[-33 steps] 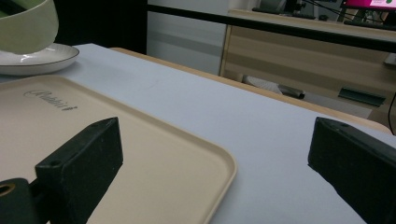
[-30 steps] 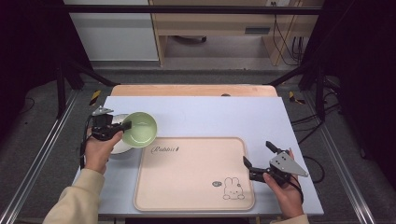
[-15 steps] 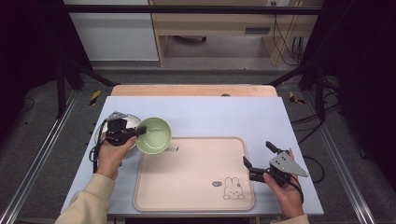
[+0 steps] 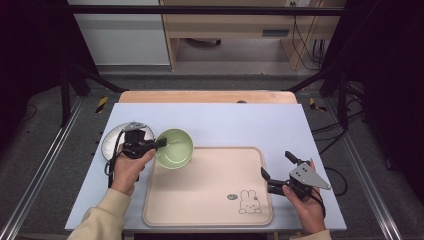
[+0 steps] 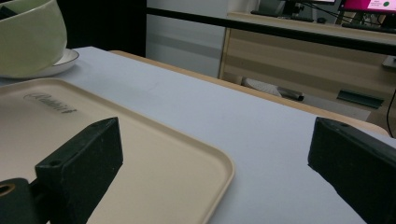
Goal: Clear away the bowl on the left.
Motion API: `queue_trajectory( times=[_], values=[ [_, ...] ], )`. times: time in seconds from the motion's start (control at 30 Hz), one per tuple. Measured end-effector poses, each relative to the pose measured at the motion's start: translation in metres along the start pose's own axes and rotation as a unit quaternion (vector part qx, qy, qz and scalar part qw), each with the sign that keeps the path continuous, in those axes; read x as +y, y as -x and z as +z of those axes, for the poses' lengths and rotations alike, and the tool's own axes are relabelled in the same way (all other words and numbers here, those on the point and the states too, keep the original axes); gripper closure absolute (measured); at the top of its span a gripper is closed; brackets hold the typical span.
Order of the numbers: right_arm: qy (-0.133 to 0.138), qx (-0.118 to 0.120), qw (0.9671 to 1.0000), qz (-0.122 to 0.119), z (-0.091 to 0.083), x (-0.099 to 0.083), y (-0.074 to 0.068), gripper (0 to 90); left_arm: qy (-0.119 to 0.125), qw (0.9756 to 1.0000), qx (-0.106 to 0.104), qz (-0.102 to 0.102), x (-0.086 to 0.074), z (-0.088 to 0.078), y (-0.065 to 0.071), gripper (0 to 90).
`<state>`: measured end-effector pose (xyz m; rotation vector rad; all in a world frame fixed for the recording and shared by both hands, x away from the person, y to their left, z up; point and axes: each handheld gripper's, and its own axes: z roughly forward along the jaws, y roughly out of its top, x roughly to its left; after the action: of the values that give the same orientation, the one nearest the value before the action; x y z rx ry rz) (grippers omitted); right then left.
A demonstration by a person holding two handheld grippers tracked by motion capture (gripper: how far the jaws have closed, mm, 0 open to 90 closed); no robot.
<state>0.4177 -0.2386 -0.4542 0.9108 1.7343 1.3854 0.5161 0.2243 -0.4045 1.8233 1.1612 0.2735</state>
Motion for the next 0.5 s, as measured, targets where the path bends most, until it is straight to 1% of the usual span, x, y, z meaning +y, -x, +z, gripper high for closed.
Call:
queue_trajectory(
  times=[0.03, 0.07, 0.17, 0.2, 0.23, 0.33, 0.37, 0.47, 0.5],
  values=[
    [0.0, -0.001, 1.0, 0.002, 0.0, 0.0, 0.0, 3.3, -0.003, 1.0, -0.005, 0.0, -0.001, 0.001, 0.003, 83.4],
    [0.0, -0.001, 1.0, 0.002, 0.0, 0.0, 0.0, 3.3, -0.003, 1.0, -0.005, 0.0, -0.001, 0.001, 0.003, 83.4],
    [-0.002, 0.001, 1.0, 0.001, 0.0, 0.0, 0.0, 3.3, -0.007, 0.9999, -0.013, 0.006, -0.002, 0.004, 0.009, 83.4],
    [-0.002, 0.001, 1.0, 0.001, 0.0, 0.0, 0.0, 3.3, -0.007, 0.9999, -0.013, 0.006, -0.002, 0.004, 0.009, 83.4],
    [-0.003, 0.002, 1.0, 0.001, 0.0, 0.0, 0.0, 3.3, -0.008, 0.9998, -0.017, 0.01, -0.003, 0.006, 0.013, 83.4],
    [-0.003, 0.002, 1.0, 0.002, 0.0, 0.0, -0.001, 3.3, -0.011, 0.9997, -0.021, 0.011, -0.004, 0.008, 0.016, 83.4],
    [-0.003, 0.002, 1.0, 0.002, 0.0, 0.0, -0.001, 3.3, -0.014, 0.9995, -0.024, 0.015, -0.006, 0.01, 0.019, 83.4],
    [-0.002, 0.002, 1.0, 0.001, 0.0, 0.0, 0.0, 3.3, -0.018, 0.9993, -0.028, 0.016, -0.007, 0.012, 0.022, 83.4],
    [-0.002, 0.002, 1.0, 0.002, 0.0, 0.0, 0.0, 3.3, -0.019, 0.9992, -0.032, 0.017, -0.008, 0.014, 0.026, 83.4]
  ],
)
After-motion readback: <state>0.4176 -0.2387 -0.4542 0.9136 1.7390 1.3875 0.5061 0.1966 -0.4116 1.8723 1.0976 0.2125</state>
